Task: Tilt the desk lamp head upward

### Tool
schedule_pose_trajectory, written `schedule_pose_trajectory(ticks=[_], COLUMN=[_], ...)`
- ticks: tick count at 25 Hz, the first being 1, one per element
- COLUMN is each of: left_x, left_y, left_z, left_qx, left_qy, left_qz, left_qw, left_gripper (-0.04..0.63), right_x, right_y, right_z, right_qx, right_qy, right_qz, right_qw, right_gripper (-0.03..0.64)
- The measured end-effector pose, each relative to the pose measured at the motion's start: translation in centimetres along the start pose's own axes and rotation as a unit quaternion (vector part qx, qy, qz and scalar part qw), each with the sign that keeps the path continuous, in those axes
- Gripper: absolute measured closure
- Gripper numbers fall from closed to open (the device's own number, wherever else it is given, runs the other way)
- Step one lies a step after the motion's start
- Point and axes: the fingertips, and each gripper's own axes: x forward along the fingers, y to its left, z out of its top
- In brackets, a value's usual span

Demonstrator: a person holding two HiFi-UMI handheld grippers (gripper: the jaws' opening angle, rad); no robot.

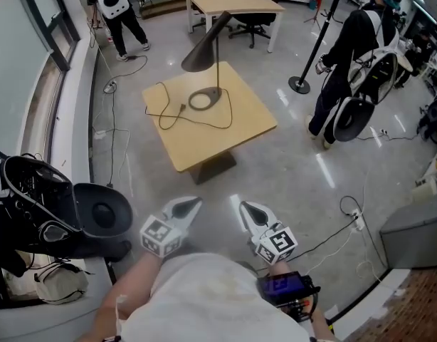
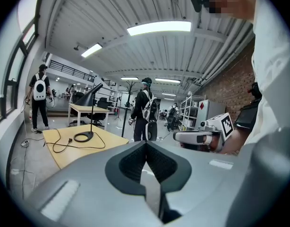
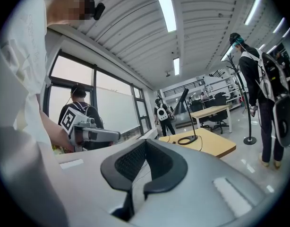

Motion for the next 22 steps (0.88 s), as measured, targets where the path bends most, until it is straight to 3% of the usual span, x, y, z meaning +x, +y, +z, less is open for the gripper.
schedule_pose_trajectory(ticks=[8,16,22], left_x=[1.7,3.1,6.7], left_y=[-0.4,0.9,4.5], left_z=[0.8,0.8,0.1], left_qx=[0.009,0.010,-0.025], left_qy=[-0.003,0.010,0.010], left_qz=[0.021,0.030,0.030], left_qw=[0.9997,0.9994,0.9992], left_gripper=[0.594,0.594,0.594], right_x=[-2.1,-0.4,2.4], right_y=[-2.3,-4.5,-8.1], right_z=[-0.1,-1.4,-2.1], right_qx=[0.007,0.018,0.019], right_qy=[0.001,0.020,0.047], right_qz=[-0.005,0.004,-0.007], right_qw=[1.000,1.000,0.999], right_gripper=[0.603,0.603,0.603])
